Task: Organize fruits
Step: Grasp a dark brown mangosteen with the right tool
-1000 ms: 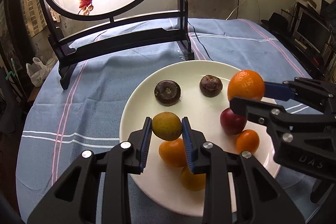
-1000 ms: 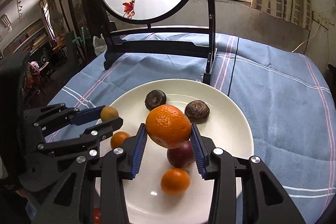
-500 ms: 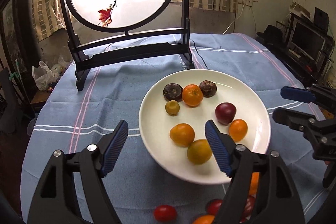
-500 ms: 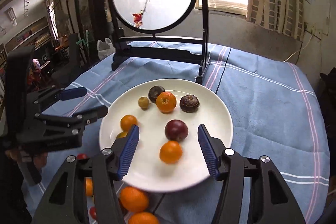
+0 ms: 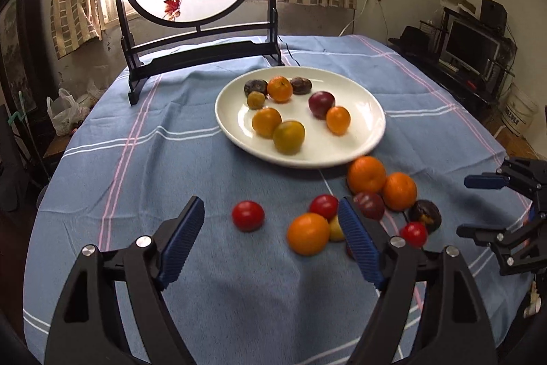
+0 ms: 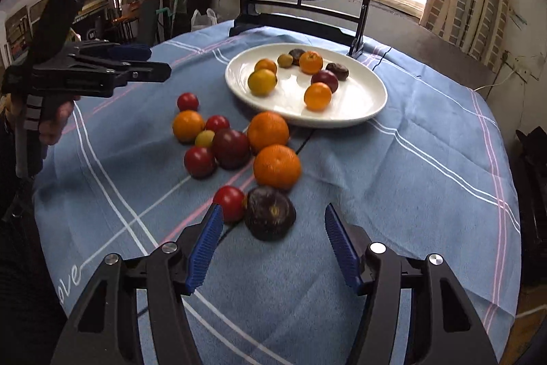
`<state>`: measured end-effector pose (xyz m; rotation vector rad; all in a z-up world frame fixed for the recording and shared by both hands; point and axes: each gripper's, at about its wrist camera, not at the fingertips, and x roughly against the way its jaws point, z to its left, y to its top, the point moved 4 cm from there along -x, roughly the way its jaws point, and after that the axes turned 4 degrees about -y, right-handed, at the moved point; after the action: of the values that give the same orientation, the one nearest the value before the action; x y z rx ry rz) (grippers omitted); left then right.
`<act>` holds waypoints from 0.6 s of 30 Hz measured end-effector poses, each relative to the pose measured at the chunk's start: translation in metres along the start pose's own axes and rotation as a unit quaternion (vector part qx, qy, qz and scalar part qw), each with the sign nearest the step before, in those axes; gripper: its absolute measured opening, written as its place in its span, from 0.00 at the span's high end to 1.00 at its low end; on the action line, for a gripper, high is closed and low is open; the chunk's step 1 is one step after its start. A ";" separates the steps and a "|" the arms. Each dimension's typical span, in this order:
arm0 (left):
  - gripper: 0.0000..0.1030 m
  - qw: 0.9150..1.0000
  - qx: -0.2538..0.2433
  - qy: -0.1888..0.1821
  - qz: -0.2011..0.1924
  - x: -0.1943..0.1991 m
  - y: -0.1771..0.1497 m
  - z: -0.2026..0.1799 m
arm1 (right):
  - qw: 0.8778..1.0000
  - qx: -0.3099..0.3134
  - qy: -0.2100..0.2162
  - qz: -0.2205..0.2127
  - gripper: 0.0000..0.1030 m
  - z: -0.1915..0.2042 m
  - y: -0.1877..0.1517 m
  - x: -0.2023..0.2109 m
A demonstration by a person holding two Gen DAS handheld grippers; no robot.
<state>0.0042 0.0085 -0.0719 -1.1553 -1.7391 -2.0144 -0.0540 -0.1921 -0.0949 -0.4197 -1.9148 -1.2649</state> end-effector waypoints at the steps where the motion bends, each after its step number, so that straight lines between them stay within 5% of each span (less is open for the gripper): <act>1: 0.24 1.000 -0.002 -0.002 0.004 0.001 -0.006 -0.003 | 1.000 0.010 -0.002 0.007 0.39 0.001 -0.002 -0.005; 6: 0.24 0.999 -0.036 -0.016 0.015 0.005 -0.023 -0.021 | 0.999 0.026 0.008 0.037 0.40 -0.003 0.000 -0.032; 10: 0.23 0.996 -0.076 -0.042 0.020 0.007 -0.030 -0.049 | 0.996 0.003 0.077 0.042 0.40 -0.003 0.009 -0.045; 12: 0.23 0.993 -0.098 -0.059 0.025 0.006 -0.033 -0.067 | 0.995 -0.011 0.089 0.044 0.56 -0.004 0.013 -0.046; 18: 0.23 0.986 -0.139 -0.083 0.032 0.001 -0.038 -0.099 | 0.994 0.009 0.093 0.054 0.51 0.001 0.002 -0.036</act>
<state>-0.0597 -0.0716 -0.0968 -1.4816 -1.5008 -2.2300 -0.0306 -0.1853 -0.1209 -0.3785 -1.7221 -1.1733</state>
